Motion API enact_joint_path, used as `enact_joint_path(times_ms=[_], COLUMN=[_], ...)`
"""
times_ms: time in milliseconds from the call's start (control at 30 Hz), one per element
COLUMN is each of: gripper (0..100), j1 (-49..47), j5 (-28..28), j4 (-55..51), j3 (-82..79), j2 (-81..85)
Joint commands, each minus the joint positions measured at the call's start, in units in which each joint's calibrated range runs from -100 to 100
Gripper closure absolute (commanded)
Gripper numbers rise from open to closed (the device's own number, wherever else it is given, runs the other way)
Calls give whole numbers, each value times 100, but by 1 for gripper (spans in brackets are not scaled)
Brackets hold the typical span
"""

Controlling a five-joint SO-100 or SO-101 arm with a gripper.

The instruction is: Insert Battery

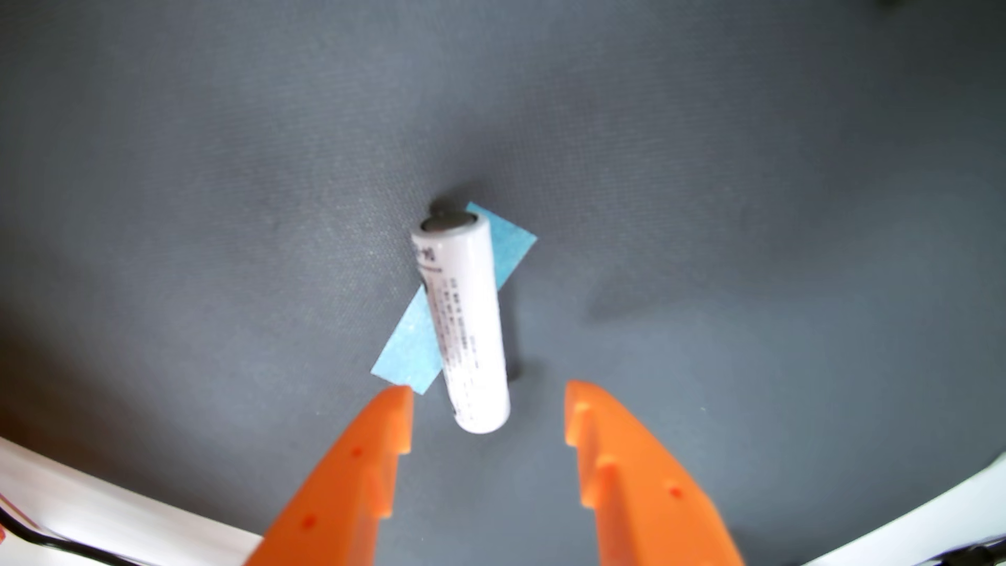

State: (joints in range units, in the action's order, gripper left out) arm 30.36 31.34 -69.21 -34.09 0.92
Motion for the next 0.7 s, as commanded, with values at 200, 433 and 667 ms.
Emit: enact_joint_path(times_ms=[200,433,667], gripper=[83,83,83], j1=[-13,22,81], j5=[125,239,301], j4=[3,3,11], j3=[225,225,279], j2=[-46,-54,-62])
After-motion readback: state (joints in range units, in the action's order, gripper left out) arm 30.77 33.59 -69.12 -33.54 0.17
